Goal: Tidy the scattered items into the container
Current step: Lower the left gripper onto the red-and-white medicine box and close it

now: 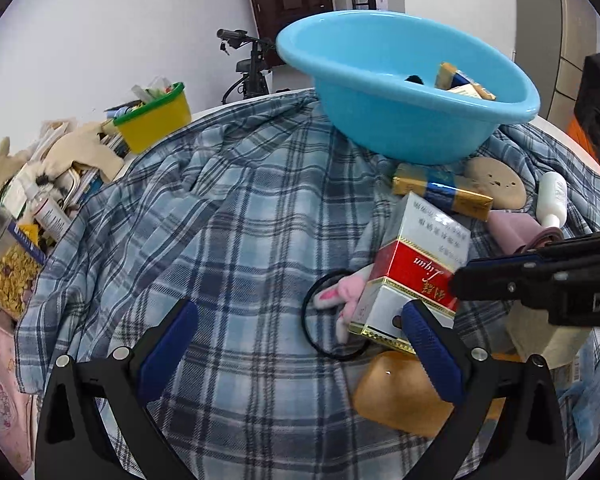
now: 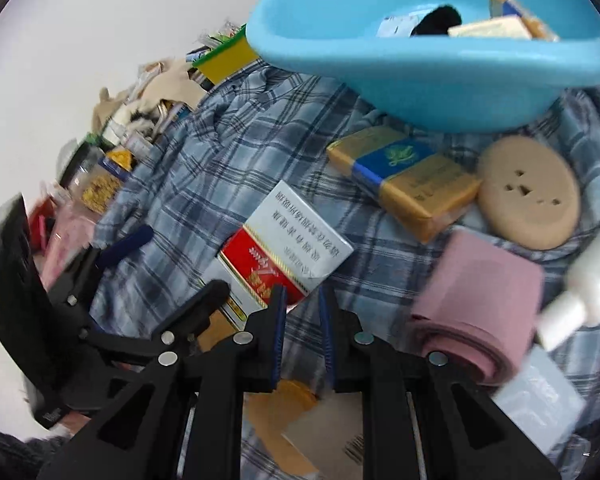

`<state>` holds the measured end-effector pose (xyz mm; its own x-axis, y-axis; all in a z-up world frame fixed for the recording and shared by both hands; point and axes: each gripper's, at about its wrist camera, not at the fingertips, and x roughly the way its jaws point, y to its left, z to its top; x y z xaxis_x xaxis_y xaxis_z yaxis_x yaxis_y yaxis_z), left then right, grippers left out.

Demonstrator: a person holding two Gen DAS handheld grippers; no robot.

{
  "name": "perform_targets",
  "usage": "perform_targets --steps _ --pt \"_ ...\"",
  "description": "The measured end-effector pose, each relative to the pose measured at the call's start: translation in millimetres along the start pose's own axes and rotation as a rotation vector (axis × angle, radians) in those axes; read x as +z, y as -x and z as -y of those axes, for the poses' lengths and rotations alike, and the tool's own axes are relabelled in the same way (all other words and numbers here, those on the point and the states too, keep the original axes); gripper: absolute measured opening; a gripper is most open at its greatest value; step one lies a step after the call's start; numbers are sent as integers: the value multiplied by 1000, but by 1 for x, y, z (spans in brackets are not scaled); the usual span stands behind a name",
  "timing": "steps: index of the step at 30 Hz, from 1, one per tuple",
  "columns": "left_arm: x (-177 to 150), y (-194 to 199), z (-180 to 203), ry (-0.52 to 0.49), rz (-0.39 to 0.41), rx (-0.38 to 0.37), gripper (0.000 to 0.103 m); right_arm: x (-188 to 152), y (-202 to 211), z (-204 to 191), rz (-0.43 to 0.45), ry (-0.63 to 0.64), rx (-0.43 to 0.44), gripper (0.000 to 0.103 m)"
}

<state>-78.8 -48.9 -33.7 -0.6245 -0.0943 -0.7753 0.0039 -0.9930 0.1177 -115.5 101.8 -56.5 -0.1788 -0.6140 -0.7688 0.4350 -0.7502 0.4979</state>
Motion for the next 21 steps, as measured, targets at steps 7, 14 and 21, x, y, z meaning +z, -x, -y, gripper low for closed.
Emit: perform_targets --steps 7,14,21 --pt "-8 4 -7 -9 -7 -47 103 1 -2 -9 7 -28 95 15" --pt "-7 5 6 -31 -27 -146 103 -1 -8 -35 -34 41 141 16" --pt "-3 -8 7 -19 -56 -112 103 0 -1 -18 -1 -15 113 16"
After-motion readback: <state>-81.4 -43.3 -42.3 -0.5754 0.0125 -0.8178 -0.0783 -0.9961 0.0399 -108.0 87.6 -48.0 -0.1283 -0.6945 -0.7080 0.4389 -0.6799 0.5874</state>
